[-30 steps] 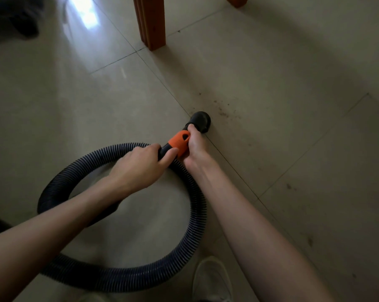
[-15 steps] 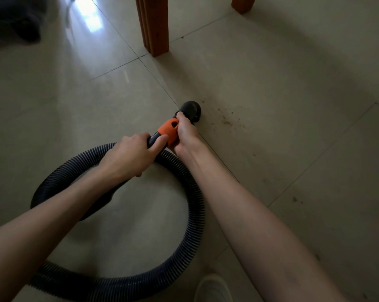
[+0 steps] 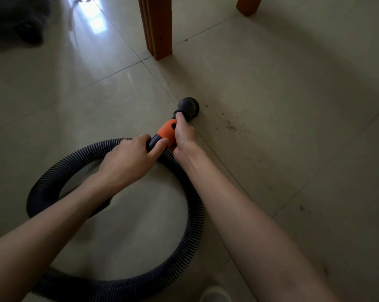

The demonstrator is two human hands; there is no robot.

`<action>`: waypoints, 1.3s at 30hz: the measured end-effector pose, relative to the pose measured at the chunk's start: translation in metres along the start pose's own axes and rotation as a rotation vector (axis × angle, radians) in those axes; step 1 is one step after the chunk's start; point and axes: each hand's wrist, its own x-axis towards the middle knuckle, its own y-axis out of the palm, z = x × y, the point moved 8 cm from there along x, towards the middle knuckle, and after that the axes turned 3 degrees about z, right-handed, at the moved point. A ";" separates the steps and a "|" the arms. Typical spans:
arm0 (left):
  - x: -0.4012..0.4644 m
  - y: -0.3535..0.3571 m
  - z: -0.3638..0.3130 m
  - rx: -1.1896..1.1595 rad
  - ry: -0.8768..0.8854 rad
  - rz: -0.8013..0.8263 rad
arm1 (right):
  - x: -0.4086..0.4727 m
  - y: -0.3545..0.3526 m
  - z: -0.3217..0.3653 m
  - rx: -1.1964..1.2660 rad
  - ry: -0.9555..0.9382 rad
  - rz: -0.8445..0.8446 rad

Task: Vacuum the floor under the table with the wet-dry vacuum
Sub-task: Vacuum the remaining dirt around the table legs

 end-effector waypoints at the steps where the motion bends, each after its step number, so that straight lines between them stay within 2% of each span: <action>1: -0.002 0.000 -0.002 0.016 0.008 0.003 | -0.001 -0.005 -0.002 0.010 0.008 -0.012; 6: -0.016 0.007 -0.013 0.121 0.037 0.027 | -0.011 -0.023 -0.016 0.069 0.040 -0.021; 14: -0.014 0.004 0.021 -0.136 -0.133 0.023 | -0.008 0.032 -0.001 -0.084 0.007 0.084; 19: -0.002 -0.004 0.027 -0.175 -0.139 0.039 | 0.005 0.046 0.003 -0.083 -0.022 0.098; 24: -0.002 -0.020 0.013 -0.078 -0.056 0.060 | 0.003 0.032 0.010 -0.026 -0.044 0.061; 29: -0.019 -0.026 -0.011 0.005 0.016 0.067 | -0.014 0.010 0.007 0.168 0.027 0.151; 33: -0.031 -0.015 -0.034 0.066 0.036 0.133 | -0.024 -0.018 -0.006 0.238 0.073 0.175; 39: -0.039 0.002 -0.067 0.268 0.095 0.142 | -0.025 -0.059 -0.026 0.290 0.124 0.104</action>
